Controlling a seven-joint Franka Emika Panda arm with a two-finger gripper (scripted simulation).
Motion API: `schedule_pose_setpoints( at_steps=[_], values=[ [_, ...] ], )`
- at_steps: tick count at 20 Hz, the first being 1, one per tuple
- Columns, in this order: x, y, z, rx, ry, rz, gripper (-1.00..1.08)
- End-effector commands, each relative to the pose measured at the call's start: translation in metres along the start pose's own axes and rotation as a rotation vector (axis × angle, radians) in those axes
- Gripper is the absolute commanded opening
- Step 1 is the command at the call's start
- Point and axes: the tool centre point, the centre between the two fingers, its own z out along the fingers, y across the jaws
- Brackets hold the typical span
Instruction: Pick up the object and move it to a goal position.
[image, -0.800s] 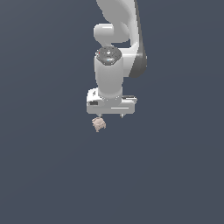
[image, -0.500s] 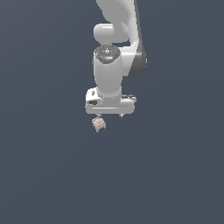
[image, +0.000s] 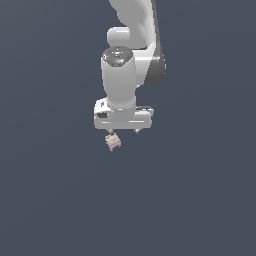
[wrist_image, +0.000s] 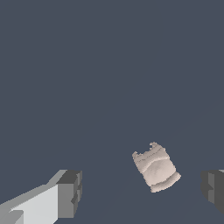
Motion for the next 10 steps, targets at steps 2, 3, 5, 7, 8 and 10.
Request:
schedule_pose_setpoints(
  at_steps=[2, 3, 5, 7, 8, 10],
  values=[
    [0.0, 0.001, 0.001, 0.0, 0.0, -0.005, 1.0],
    [-0.001, 0.001, 0.002, -0.001, 0.0, -0.008, 1.0],
    [-0.002, 0.003, 0.004, -0.001, 0.0, -0.02, 1.0],
    [-0.003, 0.005, 0.007, -0.003, -0.001, -0.035, 1.0],
    [-0.004, 0.006, 0.01, -0.003, -0.001, -0.045, 1.0],
    [-0.006, 0.01, 0.014, -0.005, -0.002, -0.067, 1.0]
  ],
)
